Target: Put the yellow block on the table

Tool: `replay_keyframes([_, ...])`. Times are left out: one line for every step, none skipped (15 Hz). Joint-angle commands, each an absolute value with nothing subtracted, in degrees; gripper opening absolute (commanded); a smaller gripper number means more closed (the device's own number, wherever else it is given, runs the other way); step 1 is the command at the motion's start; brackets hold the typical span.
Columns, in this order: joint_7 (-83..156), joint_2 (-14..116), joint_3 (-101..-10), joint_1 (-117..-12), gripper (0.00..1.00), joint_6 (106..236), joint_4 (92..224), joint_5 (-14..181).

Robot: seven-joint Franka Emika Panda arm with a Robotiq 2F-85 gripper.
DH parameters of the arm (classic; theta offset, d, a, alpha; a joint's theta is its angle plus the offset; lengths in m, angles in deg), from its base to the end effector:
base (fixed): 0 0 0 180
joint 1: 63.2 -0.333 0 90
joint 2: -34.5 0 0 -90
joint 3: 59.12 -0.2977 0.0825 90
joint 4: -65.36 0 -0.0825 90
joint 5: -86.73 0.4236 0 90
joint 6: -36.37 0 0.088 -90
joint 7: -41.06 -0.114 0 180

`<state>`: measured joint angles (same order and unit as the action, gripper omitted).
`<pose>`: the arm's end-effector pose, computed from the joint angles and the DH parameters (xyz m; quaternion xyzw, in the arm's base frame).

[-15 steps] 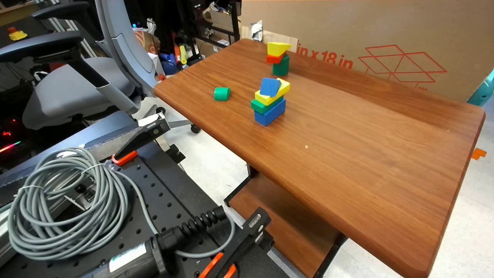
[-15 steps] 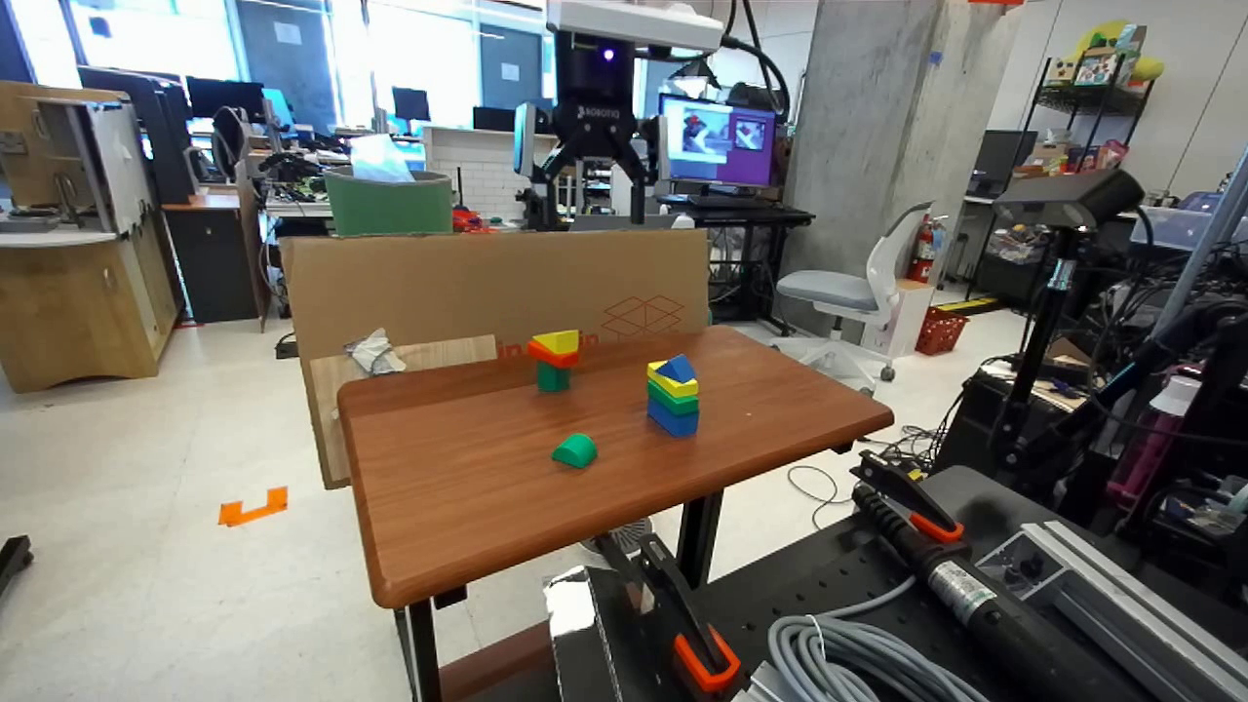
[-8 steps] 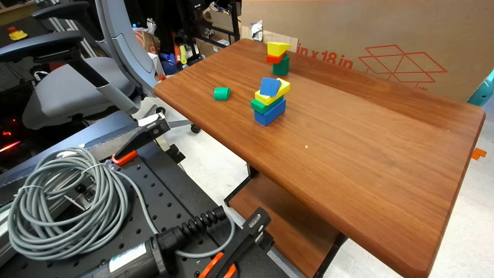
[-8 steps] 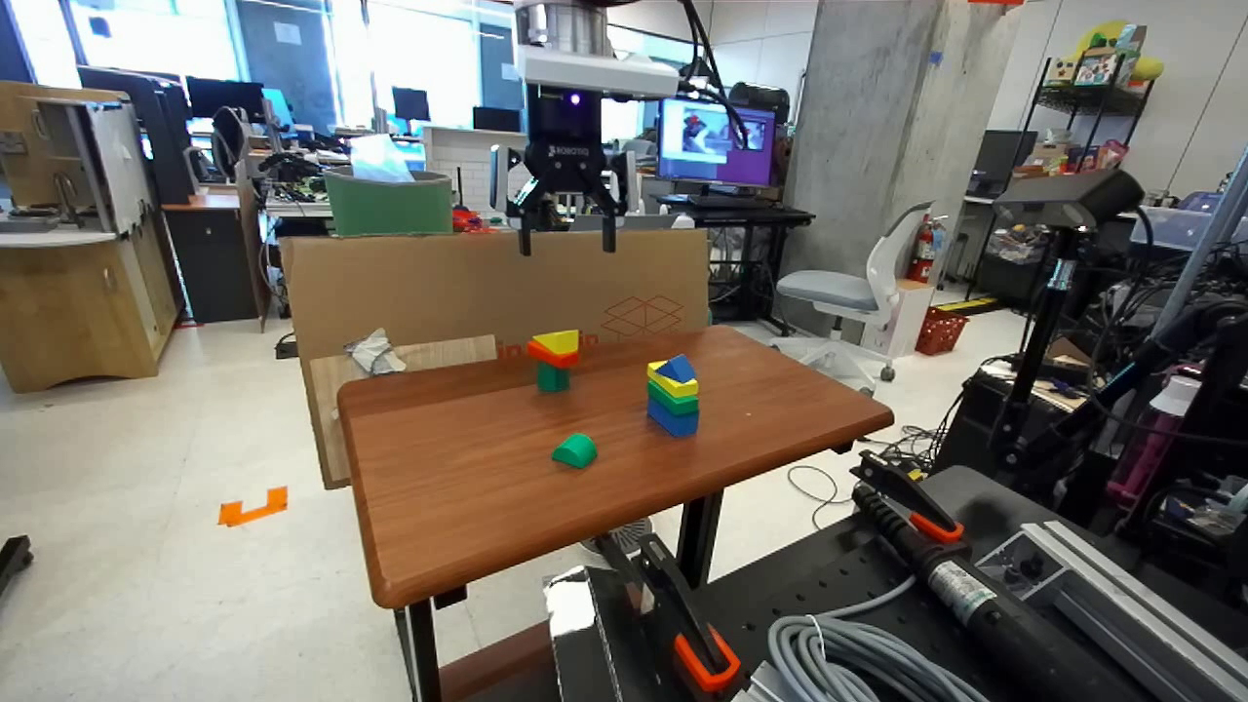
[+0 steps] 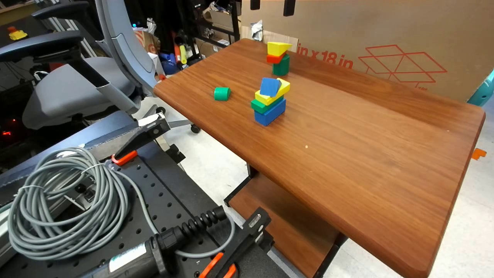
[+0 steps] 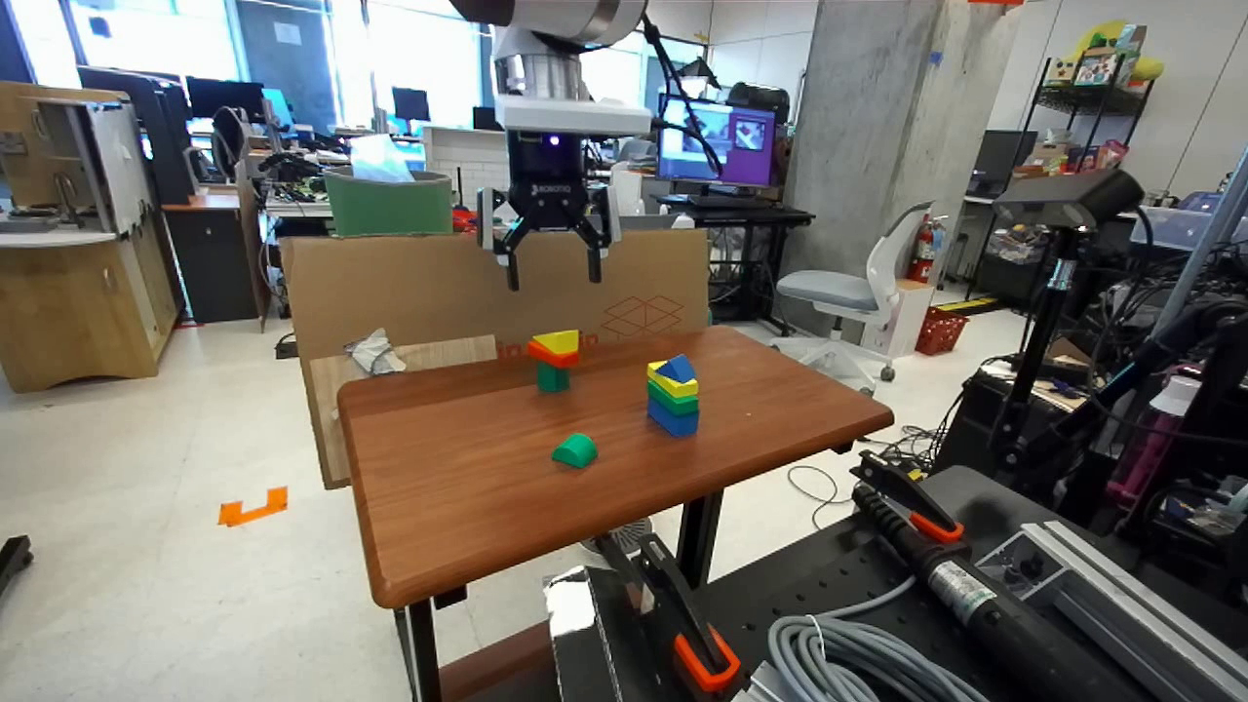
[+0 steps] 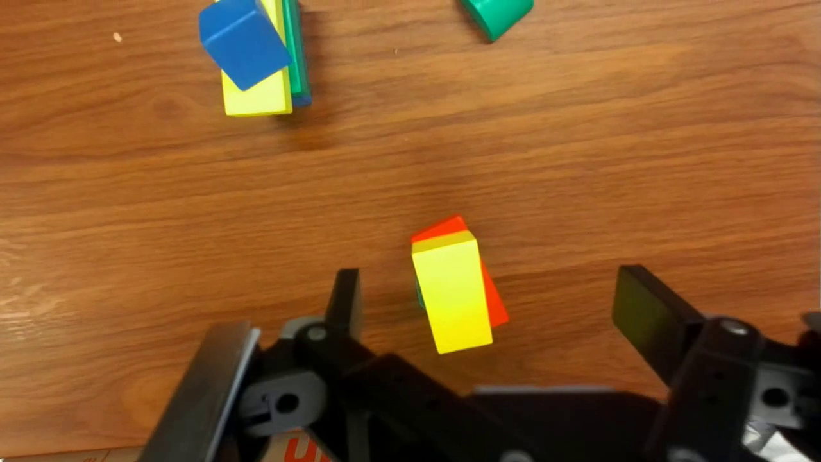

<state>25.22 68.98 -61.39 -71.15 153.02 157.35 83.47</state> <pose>0.6836 0.1173 0.2192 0.9956 -0.0365 -0.0802 0.0317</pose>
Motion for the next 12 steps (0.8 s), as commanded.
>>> replay_keyframes([24.0,72.7,-59.5,-72.9,1.0,149.4,152.5,81.5])
replay_keyframes([23.9,73.2,-59.1,-73.1,1.0,149.4,152.1,80.9])
replay_keyframes([24.2,73.8,-58.8,-73.3,1.0,149.5,151.9,80.0])
replay_keyframes([24.5,74.3,-58.6,-73.4,1.0,149.8,151.7,79.4])
replay_keyframes([25.0,74.9,-58.7,-73.3,1.0,149.9,151.5,79.2])
replay_keyframes([25.2,75.4,-58.7,-73.3,1.0,149.9,151.2,79.1])
replay_keyframes([25.3,76.0,-58.7,-73.4,1.0,150.0,150.9,78.9])
replay_keyframes([25.4,76.7,-58.8,-73.5,1.0,149.9,150.6,78.8])
replay_keyframes([25.6,77.3,-58.8,-73.5,1.0,149.8,150.1,78.8])
replay_keyframes([25.4,78.0,-58.7,-73.8,1.0,149.7,149.6,78.6])
replay_keyframes([25.5,78.7,-58.6,-73.9,1.0,149.5,149.1,78.5])
replay_keyframes([25.5,79.2,-58.6,-74.0,1.0,149.4,148.6,78.4])
